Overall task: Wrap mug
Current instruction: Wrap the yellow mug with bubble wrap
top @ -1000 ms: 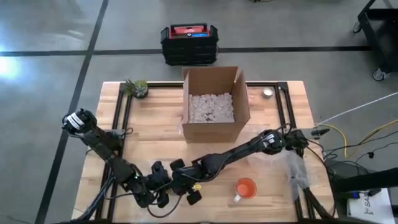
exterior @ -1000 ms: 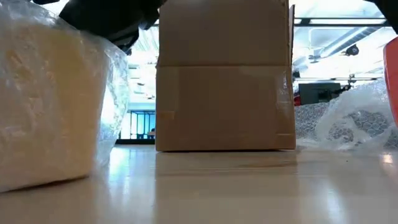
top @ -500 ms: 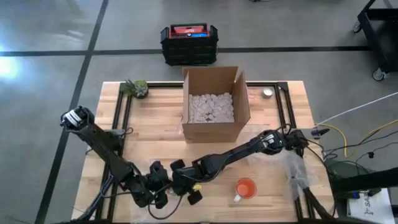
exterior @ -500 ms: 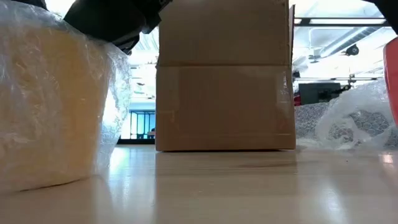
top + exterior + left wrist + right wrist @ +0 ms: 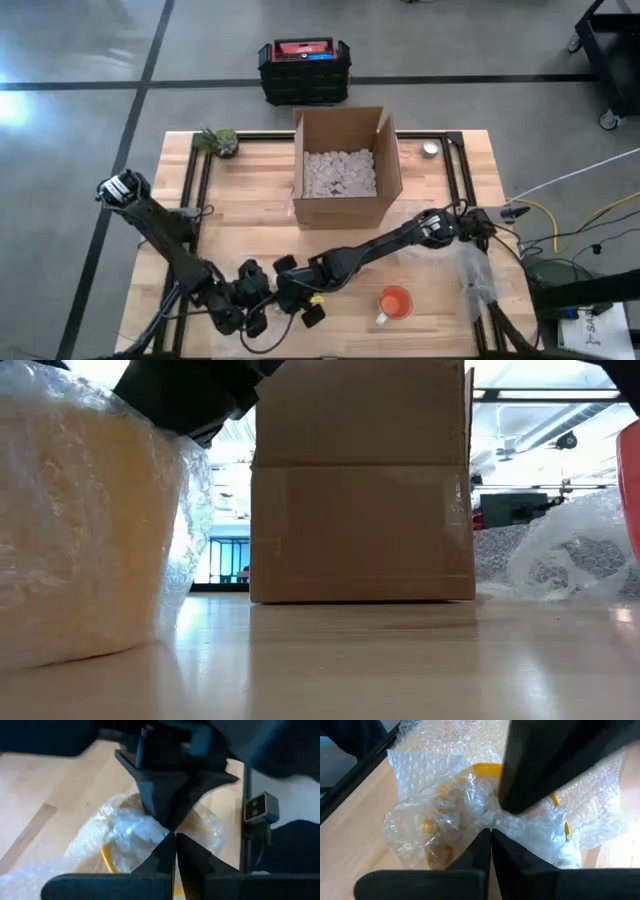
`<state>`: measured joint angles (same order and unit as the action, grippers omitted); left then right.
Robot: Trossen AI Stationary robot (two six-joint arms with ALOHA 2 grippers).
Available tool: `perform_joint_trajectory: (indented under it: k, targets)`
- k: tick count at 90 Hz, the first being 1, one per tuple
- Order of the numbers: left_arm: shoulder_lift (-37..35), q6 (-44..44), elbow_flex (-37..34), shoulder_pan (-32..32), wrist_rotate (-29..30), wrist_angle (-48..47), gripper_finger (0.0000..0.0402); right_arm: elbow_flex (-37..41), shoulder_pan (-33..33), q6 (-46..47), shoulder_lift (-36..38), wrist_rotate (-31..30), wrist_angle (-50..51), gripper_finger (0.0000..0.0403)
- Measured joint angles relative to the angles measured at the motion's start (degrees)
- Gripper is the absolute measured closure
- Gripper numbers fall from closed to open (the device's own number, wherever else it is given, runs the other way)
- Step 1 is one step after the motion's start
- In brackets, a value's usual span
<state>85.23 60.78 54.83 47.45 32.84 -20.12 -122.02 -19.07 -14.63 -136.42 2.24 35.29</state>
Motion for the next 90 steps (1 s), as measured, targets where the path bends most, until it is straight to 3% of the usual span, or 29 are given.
perform_joint_trajectory:
  k: [24,39,52,69,90]
  targets:
    - [-1.1,-0.1,-0.1,-1.3,-4.9,-5.0,0.0365,-0.1,0.0,0.0,0.0,0.2,0.0,0.0401]
    - [-5.4,0.0,-0.1,-1.5,-8.4,-6.4,0.0326,-0.1,0.0,-0.1,0.0,0.2,-0.1,0.0401]
    - [-10.8,-0.4,-0.1,-0.8,-8.3,-6.9,0.0319,-0.1,0.0,-0.1,0.0,0.2,-0.2,0.0401]
    - [-13.4,-2.3,-1.6,-0.6,-3.7,-8.0,0.0333,-0.1,0.0,-0.4,0.0,0.2,-0.2,0.0401]
    - [-7.6,-1.8,-2.9,-0.7,1.1,-4.5,0.0354,-0.1,0.0,-0.4,0.0,0.2,-0.3,0.0401]
